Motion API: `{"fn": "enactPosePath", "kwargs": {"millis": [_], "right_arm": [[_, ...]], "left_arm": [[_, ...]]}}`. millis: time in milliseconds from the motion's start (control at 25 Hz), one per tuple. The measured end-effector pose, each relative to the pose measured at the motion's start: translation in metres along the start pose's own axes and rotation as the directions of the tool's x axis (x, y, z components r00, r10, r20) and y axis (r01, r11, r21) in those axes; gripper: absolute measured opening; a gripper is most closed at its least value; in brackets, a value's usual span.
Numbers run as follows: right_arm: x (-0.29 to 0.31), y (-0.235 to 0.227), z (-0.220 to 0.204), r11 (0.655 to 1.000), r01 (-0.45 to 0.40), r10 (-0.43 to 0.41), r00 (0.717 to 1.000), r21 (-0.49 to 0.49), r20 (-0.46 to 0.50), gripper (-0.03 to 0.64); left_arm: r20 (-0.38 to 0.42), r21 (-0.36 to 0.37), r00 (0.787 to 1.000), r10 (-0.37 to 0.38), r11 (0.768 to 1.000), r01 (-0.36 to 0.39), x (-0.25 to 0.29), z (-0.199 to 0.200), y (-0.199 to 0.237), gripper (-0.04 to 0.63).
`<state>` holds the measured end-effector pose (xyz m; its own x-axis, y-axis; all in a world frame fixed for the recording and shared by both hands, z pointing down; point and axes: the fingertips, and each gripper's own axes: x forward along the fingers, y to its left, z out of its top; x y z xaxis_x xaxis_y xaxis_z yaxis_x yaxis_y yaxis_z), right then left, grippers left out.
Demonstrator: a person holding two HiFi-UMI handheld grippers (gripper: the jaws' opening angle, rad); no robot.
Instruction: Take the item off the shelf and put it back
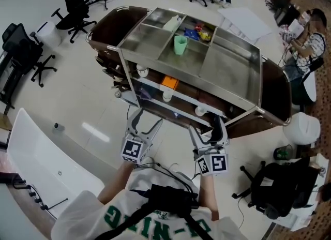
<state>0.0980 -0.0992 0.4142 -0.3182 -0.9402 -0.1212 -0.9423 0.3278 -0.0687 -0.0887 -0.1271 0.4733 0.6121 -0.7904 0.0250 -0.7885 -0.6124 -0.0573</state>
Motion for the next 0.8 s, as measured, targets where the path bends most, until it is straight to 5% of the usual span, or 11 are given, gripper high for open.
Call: {"fn": "enactPosePath", "kwargs": {"millis": [280, 800], "right_arm": [[-0.012, 0.001, -0.011, 1.000, 0.005, -0.005, 1.000, -0.010, -0.022, 0.469], [-0.034, 0.006, -0.078, 1.000, 0.016, -0.016, 0.997, -0.009, -0.077, 0.469]], "left_arm": [[0.003, 0.031, 1.000, -0.019, 0.999, 0.019, -0.005, -0.017, -0.007, 0.316], [-0.041, -0.069, 0.999, 0.018, 0.997, -0.021, -0.016, -0.049, -0.005, 0.316]]}}
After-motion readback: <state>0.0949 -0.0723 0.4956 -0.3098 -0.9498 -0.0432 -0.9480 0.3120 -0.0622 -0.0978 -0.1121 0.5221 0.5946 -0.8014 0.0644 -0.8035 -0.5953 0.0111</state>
